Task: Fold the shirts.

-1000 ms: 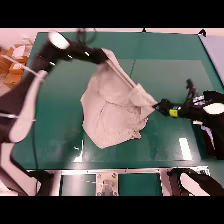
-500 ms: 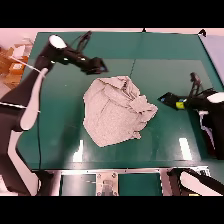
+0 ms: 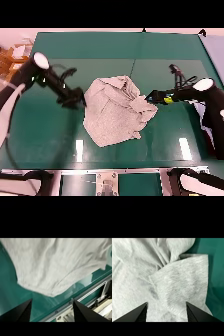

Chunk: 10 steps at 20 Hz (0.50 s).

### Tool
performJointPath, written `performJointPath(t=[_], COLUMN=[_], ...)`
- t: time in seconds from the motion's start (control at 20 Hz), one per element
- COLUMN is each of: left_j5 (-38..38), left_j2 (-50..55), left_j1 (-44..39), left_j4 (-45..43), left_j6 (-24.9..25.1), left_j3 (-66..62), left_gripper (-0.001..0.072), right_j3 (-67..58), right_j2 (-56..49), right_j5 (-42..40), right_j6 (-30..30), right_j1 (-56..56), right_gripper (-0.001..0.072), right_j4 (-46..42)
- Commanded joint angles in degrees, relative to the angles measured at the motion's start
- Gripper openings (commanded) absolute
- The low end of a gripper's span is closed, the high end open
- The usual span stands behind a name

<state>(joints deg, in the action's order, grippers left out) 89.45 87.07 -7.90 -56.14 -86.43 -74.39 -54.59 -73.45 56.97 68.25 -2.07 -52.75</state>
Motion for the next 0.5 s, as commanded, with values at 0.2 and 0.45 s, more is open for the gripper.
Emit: performJointPath(t=[0.2, 0.45], left_j5=[-27.5, -45.4], left_j2=[-19.1, -16.1], left_j1=[-8.3, -20.1], left_j4=[11.5, 19.4], left_j6=[-0.7, -0.1], left_j3=[39.9, 43.7], left_gripper=[0.0558, 0.0557], right_j3=[-9.3, -10.9], right_j2=[-12.0, -14.9], right_j5=[3.8, 4.2], right_j6=[2.5, 2.7], right_j1=[4.5, 6.7], right_gripper=[0.0547, 0.0490], right_j4=[-4.4, -5.5])
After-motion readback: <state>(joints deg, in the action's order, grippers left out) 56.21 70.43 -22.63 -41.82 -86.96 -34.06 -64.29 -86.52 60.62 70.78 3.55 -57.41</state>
